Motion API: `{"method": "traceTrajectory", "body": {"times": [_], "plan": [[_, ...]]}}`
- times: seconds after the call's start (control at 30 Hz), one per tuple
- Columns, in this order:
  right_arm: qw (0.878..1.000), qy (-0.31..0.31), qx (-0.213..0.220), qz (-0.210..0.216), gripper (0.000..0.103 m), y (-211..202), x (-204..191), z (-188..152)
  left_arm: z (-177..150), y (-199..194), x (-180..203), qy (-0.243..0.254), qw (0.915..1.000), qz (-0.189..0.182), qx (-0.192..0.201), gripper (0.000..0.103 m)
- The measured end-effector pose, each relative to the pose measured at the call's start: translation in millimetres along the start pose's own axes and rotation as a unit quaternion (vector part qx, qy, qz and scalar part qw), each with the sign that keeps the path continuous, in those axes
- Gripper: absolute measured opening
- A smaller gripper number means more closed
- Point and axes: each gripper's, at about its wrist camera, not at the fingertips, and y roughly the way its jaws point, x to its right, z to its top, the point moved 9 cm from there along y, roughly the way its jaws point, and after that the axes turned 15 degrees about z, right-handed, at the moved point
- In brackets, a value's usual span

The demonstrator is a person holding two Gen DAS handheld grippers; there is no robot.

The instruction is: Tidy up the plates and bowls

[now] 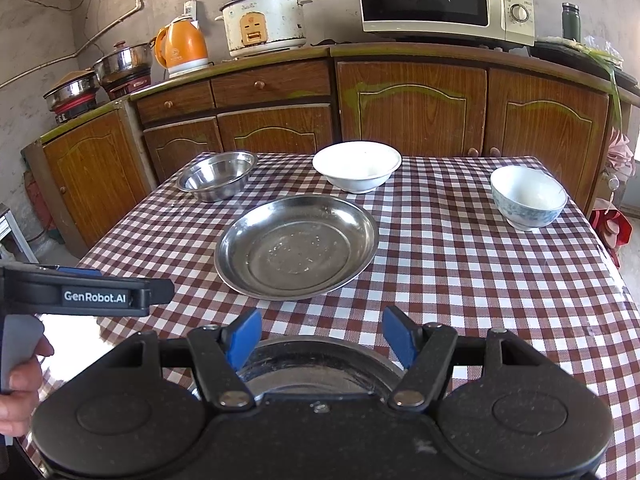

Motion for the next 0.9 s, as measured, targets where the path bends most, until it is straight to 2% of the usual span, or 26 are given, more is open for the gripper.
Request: {"method": "traceTrajectory", "body": {"times": [0.9], "plan": [[1.000,0.007,-0.005,0.000,0.079,26,9,10,14,27,-6,-0.006,0.9998,0.009,-0.016,0.095]]}}
